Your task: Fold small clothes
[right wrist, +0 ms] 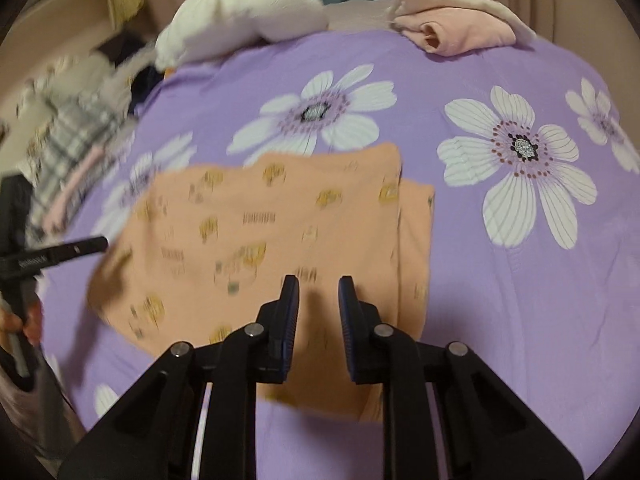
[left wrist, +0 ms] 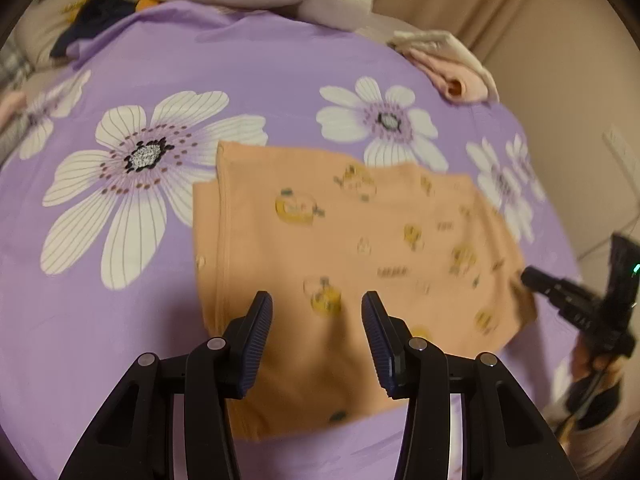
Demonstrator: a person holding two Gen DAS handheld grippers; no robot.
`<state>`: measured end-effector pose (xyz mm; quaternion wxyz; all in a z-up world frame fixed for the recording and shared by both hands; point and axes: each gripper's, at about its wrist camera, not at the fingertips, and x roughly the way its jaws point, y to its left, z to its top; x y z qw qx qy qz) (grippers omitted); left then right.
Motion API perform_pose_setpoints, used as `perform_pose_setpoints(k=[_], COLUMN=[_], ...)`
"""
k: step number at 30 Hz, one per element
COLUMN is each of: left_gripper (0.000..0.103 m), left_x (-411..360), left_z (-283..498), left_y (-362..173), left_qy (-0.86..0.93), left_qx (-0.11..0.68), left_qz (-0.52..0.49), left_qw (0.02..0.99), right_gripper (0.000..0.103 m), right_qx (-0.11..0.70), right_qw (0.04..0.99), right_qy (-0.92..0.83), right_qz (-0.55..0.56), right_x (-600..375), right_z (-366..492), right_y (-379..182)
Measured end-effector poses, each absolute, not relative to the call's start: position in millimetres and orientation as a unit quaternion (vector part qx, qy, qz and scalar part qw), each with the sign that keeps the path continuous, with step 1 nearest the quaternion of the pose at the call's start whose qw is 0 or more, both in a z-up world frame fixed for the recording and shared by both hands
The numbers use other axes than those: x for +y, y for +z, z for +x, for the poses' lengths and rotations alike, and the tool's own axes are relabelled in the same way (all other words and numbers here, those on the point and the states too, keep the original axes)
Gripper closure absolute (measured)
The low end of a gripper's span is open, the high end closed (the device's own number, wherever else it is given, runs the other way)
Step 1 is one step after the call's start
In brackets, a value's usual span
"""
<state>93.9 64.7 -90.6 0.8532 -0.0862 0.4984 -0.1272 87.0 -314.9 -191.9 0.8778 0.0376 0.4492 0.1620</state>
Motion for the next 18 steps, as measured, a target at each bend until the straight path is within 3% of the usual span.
perform_pose_setpoints(k=[7,18], left_gripper=[0.057,0.057], left_x=[57.6,56.9], left_z=[76.1,61.0], left_y=[-115.0,-120.7], left_qy=[-0.113,-0.104], left_qx=[0.521,0.528], left_qz=[-0.070,-0.070], left_qw=[0.843,0.840], right_gripper=[0.083,0.086], right_qx=[0.465,0.469], right_qw=[0.875,0.875], right_qy=[0.128,0.117], right_qz=[-0.033,-0.031], right_x=[-298.1,-303.6], right_z=[68.7,49.9], right_y=[-215.1,-224.3])
